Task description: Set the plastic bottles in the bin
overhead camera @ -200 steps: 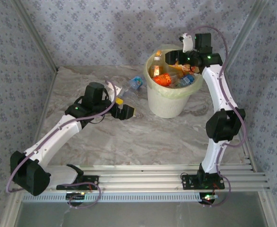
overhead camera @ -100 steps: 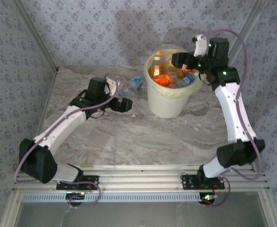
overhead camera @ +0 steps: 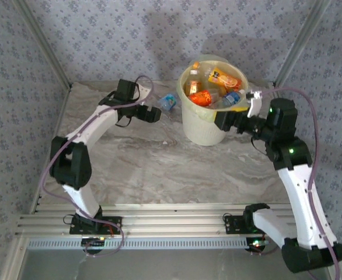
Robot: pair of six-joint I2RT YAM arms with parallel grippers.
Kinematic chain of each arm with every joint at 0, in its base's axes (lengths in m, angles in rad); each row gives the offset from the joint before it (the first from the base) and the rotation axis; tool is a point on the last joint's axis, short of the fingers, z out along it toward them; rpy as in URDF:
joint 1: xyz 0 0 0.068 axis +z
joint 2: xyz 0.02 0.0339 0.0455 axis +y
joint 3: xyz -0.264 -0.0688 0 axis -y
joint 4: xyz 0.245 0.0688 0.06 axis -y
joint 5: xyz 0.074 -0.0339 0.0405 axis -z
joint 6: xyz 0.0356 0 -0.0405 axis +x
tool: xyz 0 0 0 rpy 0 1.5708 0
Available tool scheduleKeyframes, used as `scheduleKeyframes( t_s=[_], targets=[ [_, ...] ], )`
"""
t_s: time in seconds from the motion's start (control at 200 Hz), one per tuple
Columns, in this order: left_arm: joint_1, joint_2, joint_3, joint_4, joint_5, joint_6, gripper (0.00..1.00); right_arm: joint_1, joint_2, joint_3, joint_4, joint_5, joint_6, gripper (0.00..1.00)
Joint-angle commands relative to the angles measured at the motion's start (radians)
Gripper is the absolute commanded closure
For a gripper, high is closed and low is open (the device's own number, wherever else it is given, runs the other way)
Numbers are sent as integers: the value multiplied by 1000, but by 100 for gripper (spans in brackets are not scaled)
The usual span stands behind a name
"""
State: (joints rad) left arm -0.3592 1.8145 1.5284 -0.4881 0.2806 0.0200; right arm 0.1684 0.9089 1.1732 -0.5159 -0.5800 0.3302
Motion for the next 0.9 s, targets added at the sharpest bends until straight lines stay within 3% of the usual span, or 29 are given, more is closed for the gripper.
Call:
scheduleKeyframes(
  t_s=[0.0,0.29,0.605,0.894],
  targets=[
    [17,95,106,-56,18,103,3,7,-64,-93,-4,-114,72,2],
    [46,343,294,-49,93,212,0,11,-184,-232,-59,-150,135,0],
    [55,555,505,-135,141,243,1,14,-194,-219,-115,-103,166,0],
    [51,626,600,-177,168,206,11,15,-188,-211,-113,-73,186,0]
  ],
)
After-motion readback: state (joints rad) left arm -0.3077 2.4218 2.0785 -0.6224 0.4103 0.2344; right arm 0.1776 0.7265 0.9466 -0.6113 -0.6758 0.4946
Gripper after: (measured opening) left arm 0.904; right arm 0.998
